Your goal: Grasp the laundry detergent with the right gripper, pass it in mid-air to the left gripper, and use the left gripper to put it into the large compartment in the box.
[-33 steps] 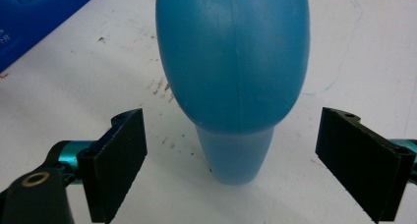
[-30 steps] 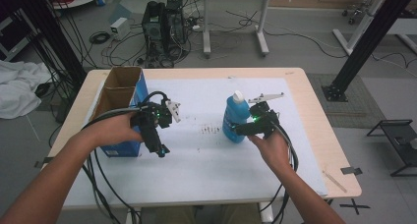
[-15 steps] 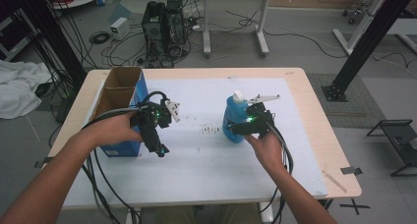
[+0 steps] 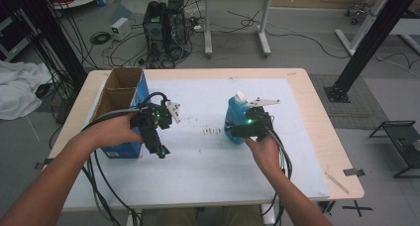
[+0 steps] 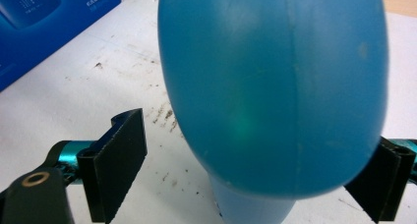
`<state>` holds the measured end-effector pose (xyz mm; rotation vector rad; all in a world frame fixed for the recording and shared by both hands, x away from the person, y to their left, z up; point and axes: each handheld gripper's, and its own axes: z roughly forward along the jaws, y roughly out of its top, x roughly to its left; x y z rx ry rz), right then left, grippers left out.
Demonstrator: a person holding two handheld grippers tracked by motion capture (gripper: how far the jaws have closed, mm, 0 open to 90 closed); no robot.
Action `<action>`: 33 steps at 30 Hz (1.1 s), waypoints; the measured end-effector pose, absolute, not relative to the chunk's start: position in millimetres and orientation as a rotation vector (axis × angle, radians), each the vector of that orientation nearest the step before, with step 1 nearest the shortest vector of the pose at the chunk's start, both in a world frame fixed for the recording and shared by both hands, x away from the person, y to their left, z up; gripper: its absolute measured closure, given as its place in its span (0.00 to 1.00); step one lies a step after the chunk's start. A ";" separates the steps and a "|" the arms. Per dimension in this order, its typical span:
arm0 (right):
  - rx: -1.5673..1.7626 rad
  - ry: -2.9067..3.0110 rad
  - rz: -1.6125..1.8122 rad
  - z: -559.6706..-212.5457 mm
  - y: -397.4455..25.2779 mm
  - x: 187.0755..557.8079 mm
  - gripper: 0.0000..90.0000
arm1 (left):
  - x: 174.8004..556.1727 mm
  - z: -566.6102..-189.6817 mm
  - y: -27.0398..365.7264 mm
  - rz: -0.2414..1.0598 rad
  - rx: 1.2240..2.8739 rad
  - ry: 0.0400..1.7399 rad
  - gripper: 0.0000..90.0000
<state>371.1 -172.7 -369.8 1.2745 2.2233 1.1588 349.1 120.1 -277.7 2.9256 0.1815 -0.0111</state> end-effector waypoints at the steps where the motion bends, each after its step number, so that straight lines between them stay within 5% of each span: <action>1: 1.268 2.225 1.167 -370.2 -172.7 371.5 0.12 | 349.0 -276.9 119.7 -0.005 2.936 0.175 0.16; 33: 1.250 2.150 1.190 -382.5 -167.3 376.7 0.13 | 348.6 -279.9 123.8 -0.007 2.921 0.201 0.16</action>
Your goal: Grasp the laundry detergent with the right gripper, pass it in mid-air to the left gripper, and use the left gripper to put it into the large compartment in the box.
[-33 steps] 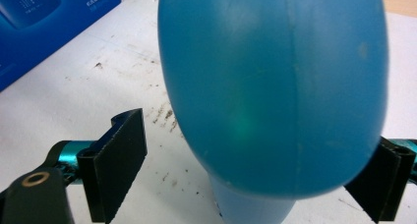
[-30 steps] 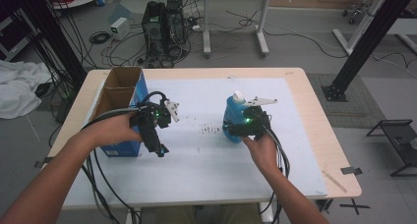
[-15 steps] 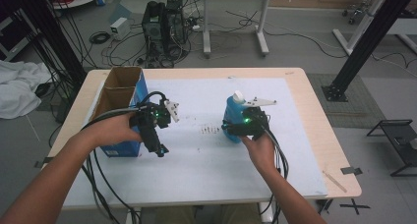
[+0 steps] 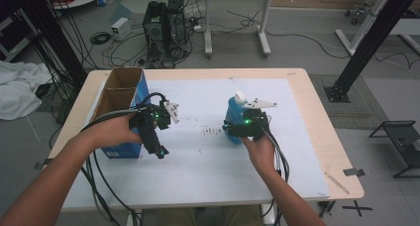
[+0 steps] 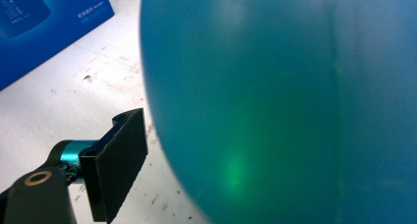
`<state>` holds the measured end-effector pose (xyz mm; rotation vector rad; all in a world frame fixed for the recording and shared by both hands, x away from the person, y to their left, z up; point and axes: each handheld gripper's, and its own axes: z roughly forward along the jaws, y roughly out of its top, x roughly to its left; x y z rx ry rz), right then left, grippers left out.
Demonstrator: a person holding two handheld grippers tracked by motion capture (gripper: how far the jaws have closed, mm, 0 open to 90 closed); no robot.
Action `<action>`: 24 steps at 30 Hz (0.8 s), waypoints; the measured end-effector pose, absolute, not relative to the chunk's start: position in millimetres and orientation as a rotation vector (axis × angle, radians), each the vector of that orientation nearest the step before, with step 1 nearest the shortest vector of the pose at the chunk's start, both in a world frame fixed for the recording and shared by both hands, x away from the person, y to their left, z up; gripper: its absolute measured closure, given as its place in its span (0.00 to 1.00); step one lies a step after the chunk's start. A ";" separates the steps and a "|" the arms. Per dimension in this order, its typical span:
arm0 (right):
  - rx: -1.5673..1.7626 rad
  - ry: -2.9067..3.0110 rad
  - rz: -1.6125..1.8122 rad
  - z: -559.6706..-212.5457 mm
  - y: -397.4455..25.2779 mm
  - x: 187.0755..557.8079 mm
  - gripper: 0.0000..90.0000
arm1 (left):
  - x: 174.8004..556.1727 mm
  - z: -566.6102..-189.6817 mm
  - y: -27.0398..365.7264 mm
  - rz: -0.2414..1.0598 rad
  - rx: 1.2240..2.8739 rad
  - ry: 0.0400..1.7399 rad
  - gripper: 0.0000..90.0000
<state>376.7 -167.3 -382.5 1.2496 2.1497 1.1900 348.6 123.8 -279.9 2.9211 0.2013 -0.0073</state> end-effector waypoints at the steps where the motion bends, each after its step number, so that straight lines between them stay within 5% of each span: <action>1: 1.239 2.141 1.190 -383.2 -167.1 377.3 0.15 | 348.5 -280.0 123.9 -0.015 2.921 0.203 0.16; 24: 1.228 2.122 1.231 -386.7 -166.7 378.4 0.27 | 348.0 -279.9 125.2 -0.014 2.922 0.203 0.16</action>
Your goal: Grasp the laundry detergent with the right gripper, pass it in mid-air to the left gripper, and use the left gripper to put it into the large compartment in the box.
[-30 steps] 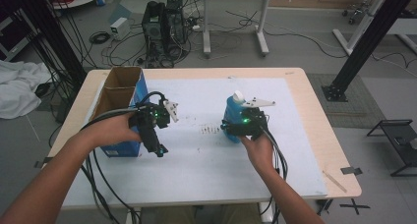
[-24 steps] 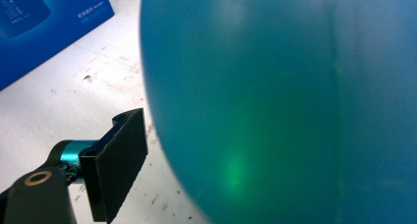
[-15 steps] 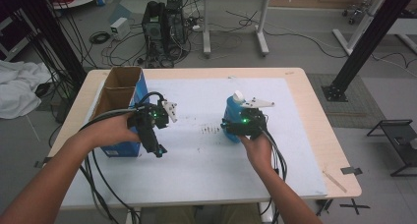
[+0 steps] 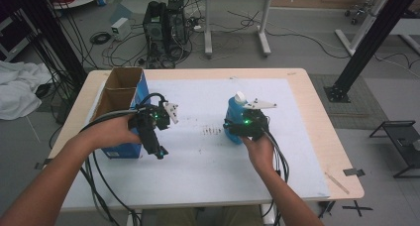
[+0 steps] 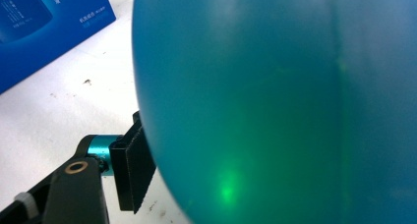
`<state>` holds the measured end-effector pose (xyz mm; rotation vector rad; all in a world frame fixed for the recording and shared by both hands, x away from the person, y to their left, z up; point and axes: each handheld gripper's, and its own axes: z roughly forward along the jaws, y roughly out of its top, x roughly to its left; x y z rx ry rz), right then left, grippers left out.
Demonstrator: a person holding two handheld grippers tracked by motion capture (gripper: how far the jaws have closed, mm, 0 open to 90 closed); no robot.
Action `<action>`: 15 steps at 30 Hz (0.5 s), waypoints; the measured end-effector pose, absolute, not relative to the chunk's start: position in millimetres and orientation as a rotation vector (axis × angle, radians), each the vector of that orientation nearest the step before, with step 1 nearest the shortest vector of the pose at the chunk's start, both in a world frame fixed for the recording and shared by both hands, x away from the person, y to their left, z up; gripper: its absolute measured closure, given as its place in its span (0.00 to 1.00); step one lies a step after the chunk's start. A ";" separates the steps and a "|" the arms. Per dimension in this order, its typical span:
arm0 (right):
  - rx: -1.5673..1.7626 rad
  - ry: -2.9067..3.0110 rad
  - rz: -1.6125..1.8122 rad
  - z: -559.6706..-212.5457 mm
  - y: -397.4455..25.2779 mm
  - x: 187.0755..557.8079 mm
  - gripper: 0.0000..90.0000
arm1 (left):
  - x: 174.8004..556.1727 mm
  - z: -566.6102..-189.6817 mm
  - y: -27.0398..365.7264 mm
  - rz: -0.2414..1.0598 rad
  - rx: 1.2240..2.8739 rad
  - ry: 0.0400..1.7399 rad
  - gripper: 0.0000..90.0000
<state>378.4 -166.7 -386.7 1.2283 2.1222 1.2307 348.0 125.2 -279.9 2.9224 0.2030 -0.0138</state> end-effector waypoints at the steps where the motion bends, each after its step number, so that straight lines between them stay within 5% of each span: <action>1: 1.232 2.124 1.231 -386.5 -166.8 378.2 0.27 | 347.9 -279.9 125.1 -0.010 2.922 0.202 0.16; 15: 1.217 2.136 1.224 -387.9 -168.0 379.0 0.35 | 348.0 -280.6 124.5 -0.012 2.924 0.203 0.16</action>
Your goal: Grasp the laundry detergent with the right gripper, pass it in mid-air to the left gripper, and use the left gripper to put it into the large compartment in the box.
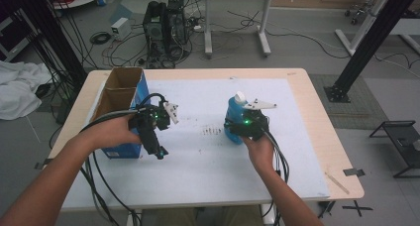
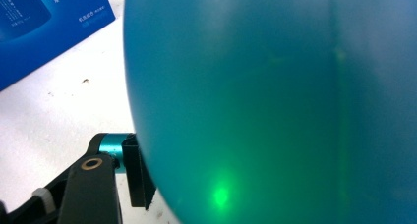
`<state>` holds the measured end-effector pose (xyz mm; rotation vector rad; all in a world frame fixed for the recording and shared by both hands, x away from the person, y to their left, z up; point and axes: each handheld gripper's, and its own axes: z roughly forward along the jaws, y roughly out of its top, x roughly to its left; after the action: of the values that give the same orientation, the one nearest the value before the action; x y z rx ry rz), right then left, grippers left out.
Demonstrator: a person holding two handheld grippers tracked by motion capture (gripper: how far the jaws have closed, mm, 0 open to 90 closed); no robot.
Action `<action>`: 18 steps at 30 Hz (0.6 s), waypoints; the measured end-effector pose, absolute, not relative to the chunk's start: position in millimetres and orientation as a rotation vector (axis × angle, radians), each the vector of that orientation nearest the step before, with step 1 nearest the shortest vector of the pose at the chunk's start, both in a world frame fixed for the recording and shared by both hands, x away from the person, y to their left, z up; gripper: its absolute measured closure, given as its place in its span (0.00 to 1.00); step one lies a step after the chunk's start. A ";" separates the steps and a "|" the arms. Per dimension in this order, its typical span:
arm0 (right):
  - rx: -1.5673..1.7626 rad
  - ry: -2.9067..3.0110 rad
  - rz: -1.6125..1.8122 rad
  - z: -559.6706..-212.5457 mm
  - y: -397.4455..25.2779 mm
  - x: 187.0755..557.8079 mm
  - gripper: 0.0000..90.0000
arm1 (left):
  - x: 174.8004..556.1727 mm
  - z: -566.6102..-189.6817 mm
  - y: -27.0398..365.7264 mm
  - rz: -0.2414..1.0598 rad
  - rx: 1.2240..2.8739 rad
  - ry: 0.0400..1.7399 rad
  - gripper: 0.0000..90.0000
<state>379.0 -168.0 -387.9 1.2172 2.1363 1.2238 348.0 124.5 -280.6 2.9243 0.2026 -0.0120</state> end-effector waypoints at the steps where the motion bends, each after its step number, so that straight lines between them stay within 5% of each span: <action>1: 1.215 2.131 1.224 -388.1 -168.2 379.2 0.35 | 347.9 -281.7 124.4 -0.016 2.911 0.209 0.16; 18: 1.209 2.107 1.234 -388.7 -170.6 379.9 0.45 | 350.4 -283.1 124.6 -0.021 2.920 0.202 0.16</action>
<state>379.9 -170.6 -388.7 1.2087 2.1070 1.2338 350.4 124.6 -283.1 2.9204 0.2021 -0.0210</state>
